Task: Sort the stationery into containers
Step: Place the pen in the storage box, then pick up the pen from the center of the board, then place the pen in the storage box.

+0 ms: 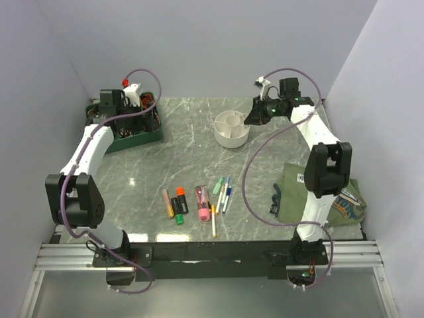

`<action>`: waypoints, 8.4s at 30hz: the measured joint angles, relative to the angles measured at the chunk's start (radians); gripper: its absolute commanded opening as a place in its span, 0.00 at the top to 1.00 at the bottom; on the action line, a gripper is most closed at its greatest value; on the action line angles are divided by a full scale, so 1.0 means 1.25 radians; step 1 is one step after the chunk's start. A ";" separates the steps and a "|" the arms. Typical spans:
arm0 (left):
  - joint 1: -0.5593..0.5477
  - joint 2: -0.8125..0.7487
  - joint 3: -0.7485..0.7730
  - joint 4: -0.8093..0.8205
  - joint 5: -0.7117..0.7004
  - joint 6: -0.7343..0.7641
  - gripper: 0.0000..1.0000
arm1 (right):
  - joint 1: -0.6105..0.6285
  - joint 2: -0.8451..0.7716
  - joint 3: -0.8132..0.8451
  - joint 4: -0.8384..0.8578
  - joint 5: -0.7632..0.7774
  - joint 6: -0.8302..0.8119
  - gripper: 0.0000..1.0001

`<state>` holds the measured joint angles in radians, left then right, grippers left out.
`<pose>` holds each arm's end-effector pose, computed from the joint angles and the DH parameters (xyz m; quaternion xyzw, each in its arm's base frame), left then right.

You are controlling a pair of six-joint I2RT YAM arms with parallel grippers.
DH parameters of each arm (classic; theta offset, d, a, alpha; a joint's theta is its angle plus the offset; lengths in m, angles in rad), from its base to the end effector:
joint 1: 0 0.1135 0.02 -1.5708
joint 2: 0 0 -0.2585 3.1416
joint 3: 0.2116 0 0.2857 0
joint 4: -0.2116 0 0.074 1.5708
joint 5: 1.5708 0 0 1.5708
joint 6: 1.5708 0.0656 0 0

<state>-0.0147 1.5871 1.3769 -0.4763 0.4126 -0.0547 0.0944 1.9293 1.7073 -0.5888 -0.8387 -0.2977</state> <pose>0.4132 -0.0324 0.2874 0.0699 0.8862 -0.1996 0.4121 0.4708 0.0936 0.2672 -0.3134 0.8025 0.3418 0.3754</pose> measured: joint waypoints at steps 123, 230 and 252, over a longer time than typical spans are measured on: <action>0.114 -0.353 -0.289 0.001 -0.068 -0.123 0.01 | 0.546 0.035 -0.219 -0.252 0.405 -1.075 0.52; -0.037 0.104 0.052 0.010 -0.017 -0.043 0.00 | 0.091 0.181 0.179 0.189 0.070 -0.009 0.97; -0.040 0.178 0.118 -0.019 -0.029 -0.031 0.00 | 0.088 0.236 0.207 0.261 0.080 0.058 0.97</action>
<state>-0.0643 1.8091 1.5249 -0.5003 0.3759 -0.0937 0.2047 2.2238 1.9659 -0.2623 -0.7391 -0.2253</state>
